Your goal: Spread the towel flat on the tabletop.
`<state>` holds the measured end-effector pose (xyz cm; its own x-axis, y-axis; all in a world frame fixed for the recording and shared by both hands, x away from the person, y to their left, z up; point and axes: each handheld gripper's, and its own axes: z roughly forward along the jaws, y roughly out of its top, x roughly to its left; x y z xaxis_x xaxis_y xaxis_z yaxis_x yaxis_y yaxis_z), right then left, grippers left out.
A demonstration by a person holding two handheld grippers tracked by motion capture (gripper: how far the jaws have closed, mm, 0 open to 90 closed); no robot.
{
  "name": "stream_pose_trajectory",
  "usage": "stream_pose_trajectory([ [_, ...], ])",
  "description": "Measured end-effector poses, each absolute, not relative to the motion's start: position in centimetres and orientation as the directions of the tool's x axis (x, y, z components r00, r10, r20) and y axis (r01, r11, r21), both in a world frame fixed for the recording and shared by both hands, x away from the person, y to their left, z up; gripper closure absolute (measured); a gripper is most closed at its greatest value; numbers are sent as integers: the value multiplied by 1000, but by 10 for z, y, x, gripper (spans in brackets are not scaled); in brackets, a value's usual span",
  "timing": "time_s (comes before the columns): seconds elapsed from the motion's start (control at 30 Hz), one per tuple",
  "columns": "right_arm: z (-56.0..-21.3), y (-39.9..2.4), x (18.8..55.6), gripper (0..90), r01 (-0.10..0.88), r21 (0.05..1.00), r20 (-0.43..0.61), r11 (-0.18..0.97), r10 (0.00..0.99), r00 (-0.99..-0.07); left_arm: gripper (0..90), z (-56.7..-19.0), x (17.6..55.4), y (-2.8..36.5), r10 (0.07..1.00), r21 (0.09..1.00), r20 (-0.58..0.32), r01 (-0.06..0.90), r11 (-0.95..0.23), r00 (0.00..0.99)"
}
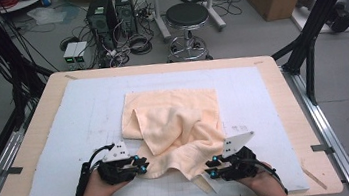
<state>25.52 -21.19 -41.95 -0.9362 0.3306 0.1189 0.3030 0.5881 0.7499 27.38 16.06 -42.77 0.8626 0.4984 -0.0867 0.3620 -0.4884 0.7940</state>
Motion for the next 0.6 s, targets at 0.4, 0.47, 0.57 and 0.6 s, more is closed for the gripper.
stream_pose_trajectory([
  [0.4, -437, -174, 269, 582, 299, 691, 69, 659, 352, -934, 596, -440, 286, 156, 536, 748, -33, 377, -547, 844],
  [0.47, -439, -174, 267, 623, 299, 699, 59, 650, 364, -930, 655, -441, 287, 156, 543, 752, -36, 381, -539, 839],
  [0.57, -438, -174, 267, 731, 295, 696, 53, 655, 362, -931, 714, -442, 287, 156, 539, 755, -36, 376, -536, 841],
  [0.6, -438, -175, 268, 783, 296, 697, 61, 652, 358, -932, 743, -442, 286, 155, 537, 760, -35, 371, -534, 843],
])
